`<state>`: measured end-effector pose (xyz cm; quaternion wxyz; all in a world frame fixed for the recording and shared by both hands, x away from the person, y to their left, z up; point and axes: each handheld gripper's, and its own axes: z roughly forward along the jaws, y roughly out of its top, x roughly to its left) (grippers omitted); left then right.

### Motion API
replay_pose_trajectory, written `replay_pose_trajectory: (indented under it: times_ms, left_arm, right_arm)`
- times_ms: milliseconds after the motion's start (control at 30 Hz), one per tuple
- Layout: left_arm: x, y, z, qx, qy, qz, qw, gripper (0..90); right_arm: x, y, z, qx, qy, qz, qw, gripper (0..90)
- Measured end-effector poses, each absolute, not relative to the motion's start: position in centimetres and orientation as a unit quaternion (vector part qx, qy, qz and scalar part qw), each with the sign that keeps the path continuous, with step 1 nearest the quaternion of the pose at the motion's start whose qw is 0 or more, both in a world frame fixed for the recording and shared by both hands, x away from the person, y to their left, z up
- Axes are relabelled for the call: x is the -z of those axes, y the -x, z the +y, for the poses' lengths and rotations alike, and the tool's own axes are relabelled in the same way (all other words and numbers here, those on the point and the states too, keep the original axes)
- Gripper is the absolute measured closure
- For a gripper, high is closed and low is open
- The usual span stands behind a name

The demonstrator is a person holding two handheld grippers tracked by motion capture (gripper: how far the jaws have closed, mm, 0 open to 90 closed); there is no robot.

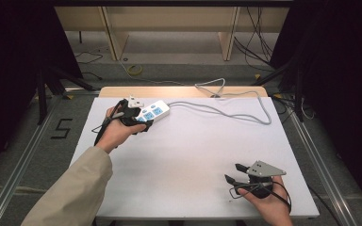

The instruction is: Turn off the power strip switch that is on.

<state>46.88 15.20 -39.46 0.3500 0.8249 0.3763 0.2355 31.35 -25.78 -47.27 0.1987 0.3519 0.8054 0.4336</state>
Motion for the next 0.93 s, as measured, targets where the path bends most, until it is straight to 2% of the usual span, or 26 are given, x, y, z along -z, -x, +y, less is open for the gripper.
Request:
replay_pose_trajectory:
  times_ms: [567,933]
  left_arm:
    - [40.7,-41.7,15.5,-0.231,-0.833,0.339,0.371,31.1]
    - [45.5,-35.9,16.7,-0.221,-0.809,0.336,0.428,30.5]
  right_arm:
    - [47.3,-31.4,-25.8,-0.434,-0.352,0.805,0.199,41.8]
    - [47.3,-31.4,-25.9,-0.438,-0.354,0.803,0.197,41.4]
